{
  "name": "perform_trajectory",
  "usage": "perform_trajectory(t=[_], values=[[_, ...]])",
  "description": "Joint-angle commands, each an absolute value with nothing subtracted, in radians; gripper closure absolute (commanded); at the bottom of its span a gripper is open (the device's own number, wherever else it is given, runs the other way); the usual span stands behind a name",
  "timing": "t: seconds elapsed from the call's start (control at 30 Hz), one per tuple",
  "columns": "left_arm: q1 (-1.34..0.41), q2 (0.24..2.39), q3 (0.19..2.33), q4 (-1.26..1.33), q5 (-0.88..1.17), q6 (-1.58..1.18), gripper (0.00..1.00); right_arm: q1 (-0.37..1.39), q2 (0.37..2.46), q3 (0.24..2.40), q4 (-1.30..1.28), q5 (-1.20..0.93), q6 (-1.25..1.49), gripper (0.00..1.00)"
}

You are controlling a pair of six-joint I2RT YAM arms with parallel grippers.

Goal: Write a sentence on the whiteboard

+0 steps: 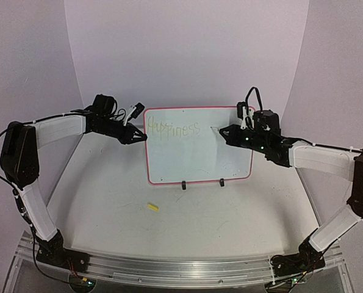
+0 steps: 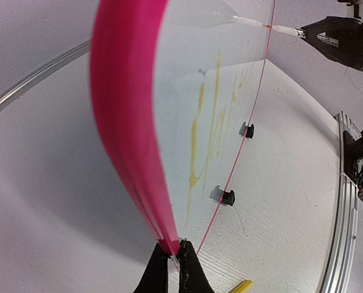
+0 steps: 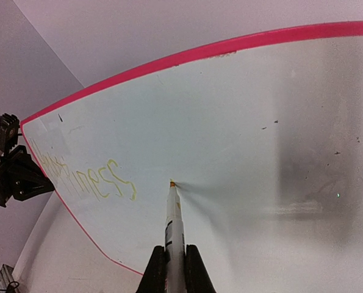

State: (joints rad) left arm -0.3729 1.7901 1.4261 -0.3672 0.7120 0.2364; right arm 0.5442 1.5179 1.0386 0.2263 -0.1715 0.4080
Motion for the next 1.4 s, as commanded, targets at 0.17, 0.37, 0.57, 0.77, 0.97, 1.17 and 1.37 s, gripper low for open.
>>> perform_trajectory(t=[0.17, 0.37, 0.57, 0.77, 0.97, 1.17, 1.37], values=[[-0.396, 1.769, 1.435, -0.385, 0.693, 0.279, 1.0, 0.537, 1.521, 1.034, 0.259, -0.133, 0.418, 1.0], [-0.396, 1.77, 1.437, -0.385, 0.695, 0.276, 1.0, 0.537, 1.513, 0.986, 0.267, -0.143, 0.442, 1.0], [-0.396, 1.769, 1.437, -0.386, 0.695, 0.276, 1.0, 0.537, 1.499, 0.983, 0.273, -0.151, 0.445, 1.0], [-0.397, 1.768, 1.437, -0.386, 0.692, 0.278, 1.0, 0.537, 1.451, 0.971, 0.32, -0.213, 0.432, 1.0], [-0.397, 1.768, 1.438, -0.386, 0.694, 0.278, 1.0, 0.537, 1.43, 0.994, 0.338, -0.229, 0.417, 1.0], [-0.396, 1.768, 1.437, -0.386, 0.692, 0.278, 1.0, 0.537, 1.465, 1.031, 0.337, -0.197, 0.41, 1.0], [-0.397, 1.769, 1.438, -0.386, 0.693, 0.279, 1.0, 0.537, 1.505, 1.048, 0.337, -0.166, 0.419, 1.0]])
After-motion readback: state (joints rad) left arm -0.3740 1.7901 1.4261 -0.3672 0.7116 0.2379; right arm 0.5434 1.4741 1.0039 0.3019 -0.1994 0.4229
